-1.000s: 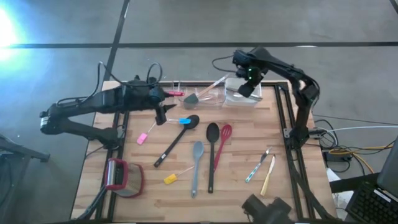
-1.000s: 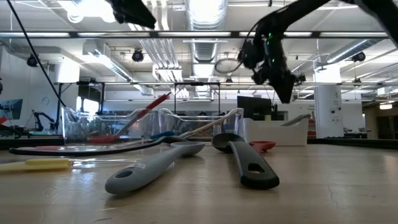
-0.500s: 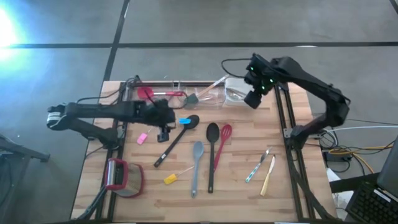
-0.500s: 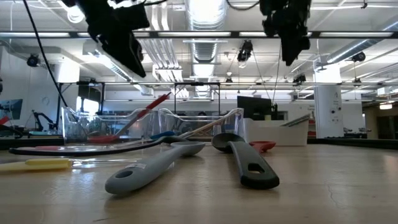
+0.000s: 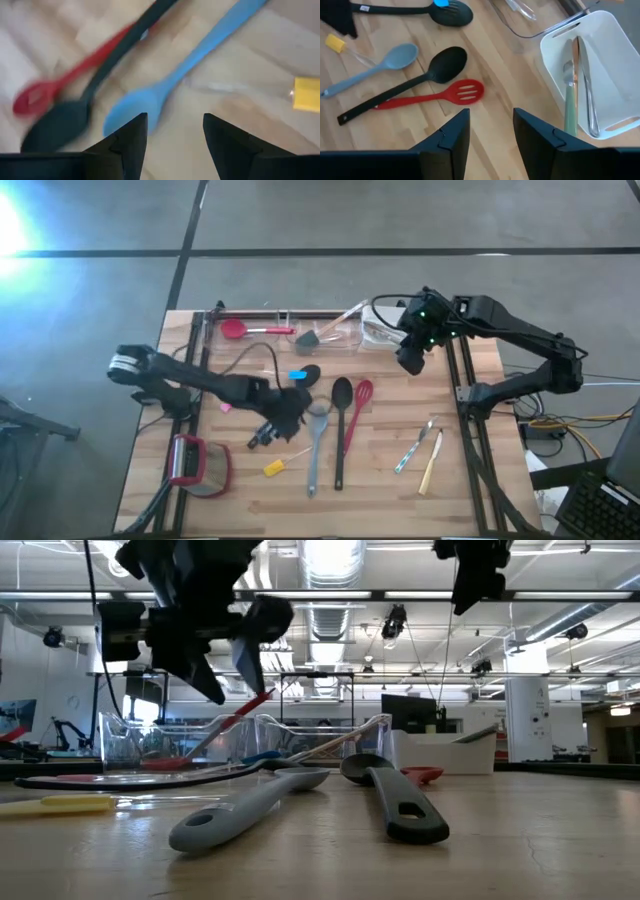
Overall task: Pick & Place Kitchen Items
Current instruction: Put the blue serving spoon into the left transparent bin
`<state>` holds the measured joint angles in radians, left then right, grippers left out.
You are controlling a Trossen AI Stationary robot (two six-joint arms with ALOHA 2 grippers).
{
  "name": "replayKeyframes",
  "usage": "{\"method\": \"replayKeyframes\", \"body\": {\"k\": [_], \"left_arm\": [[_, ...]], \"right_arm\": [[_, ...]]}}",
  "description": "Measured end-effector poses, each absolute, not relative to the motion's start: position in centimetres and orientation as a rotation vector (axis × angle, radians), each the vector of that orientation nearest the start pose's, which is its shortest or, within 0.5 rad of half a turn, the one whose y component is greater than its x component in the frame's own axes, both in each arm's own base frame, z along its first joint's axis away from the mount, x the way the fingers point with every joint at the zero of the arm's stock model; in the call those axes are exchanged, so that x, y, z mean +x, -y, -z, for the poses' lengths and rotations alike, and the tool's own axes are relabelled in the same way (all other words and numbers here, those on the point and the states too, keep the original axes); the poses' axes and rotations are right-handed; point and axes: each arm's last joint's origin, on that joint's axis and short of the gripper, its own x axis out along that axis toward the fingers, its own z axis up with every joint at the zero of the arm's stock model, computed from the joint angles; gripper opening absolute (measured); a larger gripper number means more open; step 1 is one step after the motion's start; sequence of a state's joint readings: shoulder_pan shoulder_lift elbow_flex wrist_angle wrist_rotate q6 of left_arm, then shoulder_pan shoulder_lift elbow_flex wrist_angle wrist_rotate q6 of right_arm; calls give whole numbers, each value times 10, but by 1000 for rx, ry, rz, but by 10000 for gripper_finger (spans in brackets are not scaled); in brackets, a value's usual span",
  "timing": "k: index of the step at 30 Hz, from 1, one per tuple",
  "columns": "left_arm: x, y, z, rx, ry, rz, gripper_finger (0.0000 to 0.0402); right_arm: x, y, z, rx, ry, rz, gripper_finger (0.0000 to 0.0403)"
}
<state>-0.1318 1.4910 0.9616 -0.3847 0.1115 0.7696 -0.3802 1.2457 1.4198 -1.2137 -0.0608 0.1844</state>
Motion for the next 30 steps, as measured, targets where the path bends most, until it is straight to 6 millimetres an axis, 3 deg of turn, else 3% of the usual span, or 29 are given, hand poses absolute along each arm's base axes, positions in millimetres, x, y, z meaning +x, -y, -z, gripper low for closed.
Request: {"method": "replayKeyframes", "body": {"k": [5,10,17,30], "left_arm": [[321,65,-219,763,-733,621,197],[341,72,-219,747,-768,702,197],[353,74,-215,895,-837,834,186],[375,67,-190,998,-890,897,155]], "right_arm": [[202,79,-370,395,-1000,384,139],[206,80,-368,390,-1015,381,145],[206,80,-368,372,-1018,373,139],[206,80,-363,347,-1036,355,140]]}}
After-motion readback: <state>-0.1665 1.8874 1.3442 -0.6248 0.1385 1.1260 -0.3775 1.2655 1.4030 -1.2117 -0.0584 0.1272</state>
